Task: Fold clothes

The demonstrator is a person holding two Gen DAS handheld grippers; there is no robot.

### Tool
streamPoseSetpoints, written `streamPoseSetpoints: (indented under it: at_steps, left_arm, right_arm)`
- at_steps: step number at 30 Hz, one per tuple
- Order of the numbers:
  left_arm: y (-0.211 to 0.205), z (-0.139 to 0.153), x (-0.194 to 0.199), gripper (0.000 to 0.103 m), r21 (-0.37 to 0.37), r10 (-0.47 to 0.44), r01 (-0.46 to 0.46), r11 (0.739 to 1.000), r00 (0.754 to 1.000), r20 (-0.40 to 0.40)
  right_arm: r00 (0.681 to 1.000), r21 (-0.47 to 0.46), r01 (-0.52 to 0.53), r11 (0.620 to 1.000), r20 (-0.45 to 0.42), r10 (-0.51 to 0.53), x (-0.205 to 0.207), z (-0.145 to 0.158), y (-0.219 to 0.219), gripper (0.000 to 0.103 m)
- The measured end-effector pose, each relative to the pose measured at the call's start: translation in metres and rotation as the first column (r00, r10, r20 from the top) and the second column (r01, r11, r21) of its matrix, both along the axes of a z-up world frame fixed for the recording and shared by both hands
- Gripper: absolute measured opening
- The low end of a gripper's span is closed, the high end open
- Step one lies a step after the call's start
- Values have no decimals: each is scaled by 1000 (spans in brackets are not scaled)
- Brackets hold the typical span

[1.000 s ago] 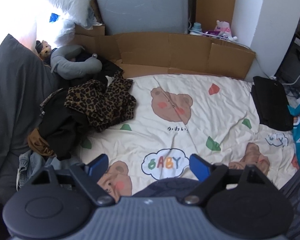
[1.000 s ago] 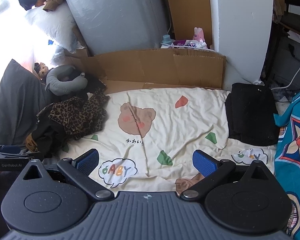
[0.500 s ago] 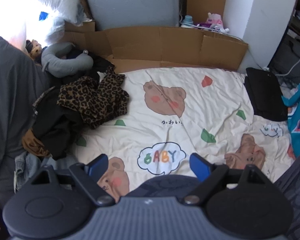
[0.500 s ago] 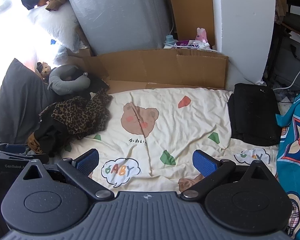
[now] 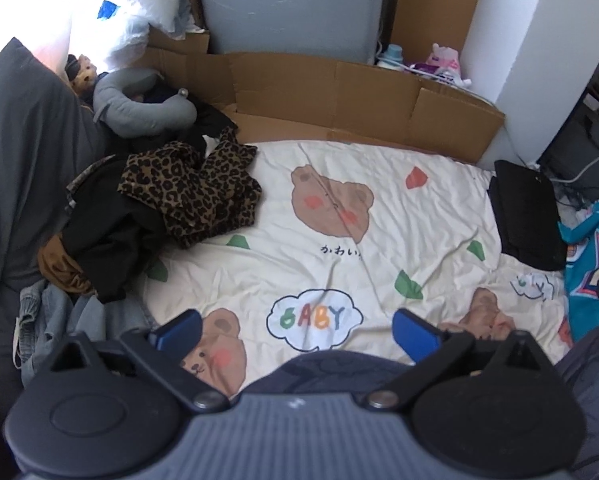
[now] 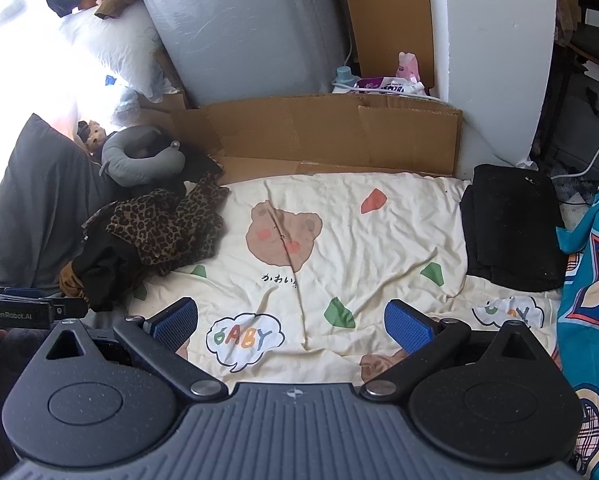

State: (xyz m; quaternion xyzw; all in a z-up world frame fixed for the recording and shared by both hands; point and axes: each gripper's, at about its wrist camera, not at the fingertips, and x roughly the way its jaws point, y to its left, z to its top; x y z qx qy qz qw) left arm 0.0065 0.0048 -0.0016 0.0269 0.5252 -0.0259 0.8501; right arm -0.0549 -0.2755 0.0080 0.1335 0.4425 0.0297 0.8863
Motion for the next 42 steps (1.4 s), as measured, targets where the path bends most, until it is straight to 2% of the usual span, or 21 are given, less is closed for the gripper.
streamPoseSetpoints:
  at_steps: [16,20,25,31,42]
  left_arm:
    - [12,9,6,103,-29,65,-64,997,997,29]
    - [19,17,7,103,-34,82,-80,996,994,68]
    - [28,15,9,103,-88,110,-102,991,989,96]
    - [31,2,11,103,-122,115,-108,987,992,51]
    - [40,-12,9,103,-78,105,-105,991,994,-7]
  right_arm:
    - [1000,61,30,998,3,-30,1,-2,-7,102]
    - [1000,63,31,998,3,-31,3,-3,-6,102]
    - [1000,68,29,997,2,-29,4,-3,-7,102]
    - [1000,85,30,996,2,-30,4,-4,-9,102]
    - [999,96,35,995,6,-36,3,-5,-10,102]
